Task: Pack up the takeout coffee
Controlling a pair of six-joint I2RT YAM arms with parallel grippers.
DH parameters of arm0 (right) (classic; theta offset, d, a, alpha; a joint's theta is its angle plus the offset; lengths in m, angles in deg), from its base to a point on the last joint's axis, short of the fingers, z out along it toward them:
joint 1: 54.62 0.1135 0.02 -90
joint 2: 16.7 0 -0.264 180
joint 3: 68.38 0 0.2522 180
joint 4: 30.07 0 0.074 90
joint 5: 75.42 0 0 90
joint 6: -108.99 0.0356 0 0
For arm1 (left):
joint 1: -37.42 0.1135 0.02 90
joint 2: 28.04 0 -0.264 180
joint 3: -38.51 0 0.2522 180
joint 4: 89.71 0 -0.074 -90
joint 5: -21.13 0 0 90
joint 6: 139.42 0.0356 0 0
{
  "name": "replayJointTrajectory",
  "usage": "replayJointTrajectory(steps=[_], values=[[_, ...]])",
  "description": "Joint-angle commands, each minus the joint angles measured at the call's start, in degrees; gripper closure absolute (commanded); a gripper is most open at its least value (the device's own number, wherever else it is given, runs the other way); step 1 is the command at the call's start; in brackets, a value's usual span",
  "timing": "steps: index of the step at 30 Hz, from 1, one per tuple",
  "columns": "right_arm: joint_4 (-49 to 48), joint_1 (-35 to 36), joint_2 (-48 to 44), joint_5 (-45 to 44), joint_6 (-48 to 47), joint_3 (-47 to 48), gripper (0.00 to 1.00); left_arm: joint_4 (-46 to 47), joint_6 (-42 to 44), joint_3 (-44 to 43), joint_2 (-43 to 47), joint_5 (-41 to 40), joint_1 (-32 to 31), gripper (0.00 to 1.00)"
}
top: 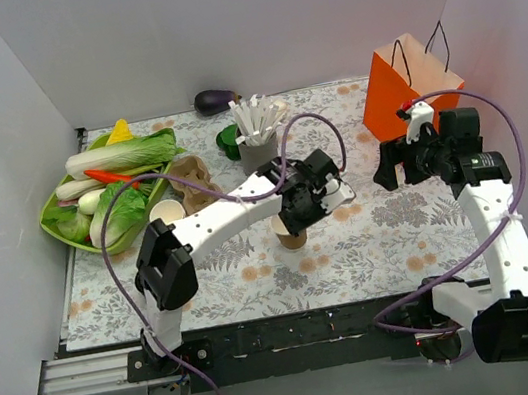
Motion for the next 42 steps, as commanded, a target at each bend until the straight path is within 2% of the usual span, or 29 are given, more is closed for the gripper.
replayJointTrajectory(steps=[1,5,13,17,18,22,24,27,28,29,31,32,33,36,39,42], values=[[2.37,-0.49,-3.95,-0.11,-2.39,-0.2,0.06,2.5,-0.5,-3.51,-2.21,-4.57,-2.71,1.0],[2.37,-0.4,-7.11,0.16,0.77,-1.52,0.06,3.48,-0.42,-5.54,-5.46,-7.21,-5.09,1.0],[4.57,-0.4,-9.49,-0.46,2.53,-1.43,0.06,3.3,-1.3,-8.8,-8.46,-5.89,-6.32,0.98],[3.25,-0.49,-9.85,-1.07,3.4,-2.31,0.06,2.6,-1.65,-8.71,-8.02,-6.42,-6.41,0.79],[3.16,-0.4,-9.76,-0.9,3.67,-2.14,0.06,2.6,-1.82,-8.19,-7.76,-6.51,-6.32,0.71],[2.9,-0.49,-9.58,-0.2,3.15,-0.74,0.05,1.72,-2.96,-9.23,-4.7,-6.51,-6.32,0.61],[3.07,-0.49,-8.97,0.15,2.36,-0.12,0.05,1.45,-3.67,-10.64,-2.23,-6.86,-6.32,0.6],[2.73,-0.49,-8.18,1.47,2.09,0.5,0.05,1.19,-3.5,-11.35,5.14,-9.48,-5.28,0.55],[2.2,-0.4,-7.92,2.0,2.01,0.41,0.05,0.23,-3.24,-9.87,6.73,-11.24,-4.48,0.53],[2.02,-0.4,-7.74,3.13,2.0,0.06,0.05,-0.3,-2.62,-8.2,10.4,-13.78,-1.43,0.47],[1.49,-0.49,-7.3,4.28,1.92,-0.2,0.05,-0.57,-0.17,-4.34,14.28,-15.12,3.58,0.41],[1.14,-0.49,-6.78,5.85,1.83,-0.29,0.05,-0.65,0.28,-1.53,16.39,-15.3,6.57,0.33],[1.14,-0.4,-6.42,6.65,1.74,-0.21,0.05,-0.57,0.46,-0.63,19.89,-15.99,12.6,0.27],[0.0,-0.4,-5.02,9.38,1.3,-0.29,0.05,-1.44,2.65,2.88,26.92,-18.0,20.89,0.17],[-1.84,-0.4,-3.52,10.52,2.88,-0.82,0.05,-4.43,4.15,6.56,31.95,-17.15,26.43,0.17],[-3.51,-0.4,-1.5,12.19,4.28,-0.99,0.06,-11.27,3.01,10.25,35.65,-15.66,29.53,0.15]])
